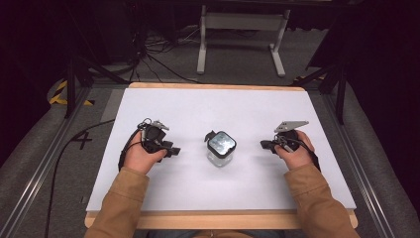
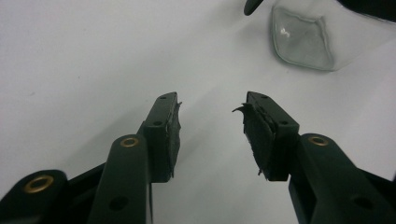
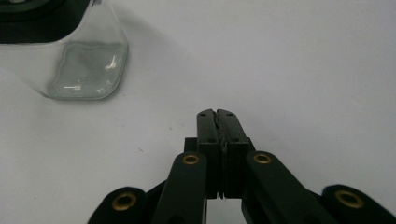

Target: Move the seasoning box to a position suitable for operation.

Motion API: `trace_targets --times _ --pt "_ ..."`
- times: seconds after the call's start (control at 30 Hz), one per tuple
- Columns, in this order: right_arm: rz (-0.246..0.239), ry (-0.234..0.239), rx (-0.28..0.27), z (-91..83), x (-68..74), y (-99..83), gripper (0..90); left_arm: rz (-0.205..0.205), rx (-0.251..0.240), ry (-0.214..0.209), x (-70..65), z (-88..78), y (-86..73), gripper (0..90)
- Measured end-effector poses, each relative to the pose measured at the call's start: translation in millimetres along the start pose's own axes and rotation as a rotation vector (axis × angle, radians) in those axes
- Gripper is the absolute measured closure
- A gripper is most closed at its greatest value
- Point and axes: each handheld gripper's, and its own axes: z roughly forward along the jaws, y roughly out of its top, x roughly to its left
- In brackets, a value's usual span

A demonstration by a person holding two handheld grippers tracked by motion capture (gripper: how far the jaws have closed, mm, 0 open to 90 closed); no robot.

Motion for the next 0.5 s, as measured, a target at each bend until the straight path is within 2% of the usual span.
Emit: trace_targets --times 0.23,0.37,0.5 --pt "-0.006 0.035 -0.032 0.4 4.6 1.8 89.6 0.002 -0.023 0.011 -4.4 -9.5 3.5 60.6" --pt "-0.002 0.058 -0.044 3.2 7.1 3.2 89.6 0.008 -0.021 0.02 -5.2 -10.6 3.6 60.4" --pt "-0.015 0.091 -0.065 7.7 9.9 5.9 89.6 0.006 -0.025 0.007 -6.8 -11.0 2.7 58.5"
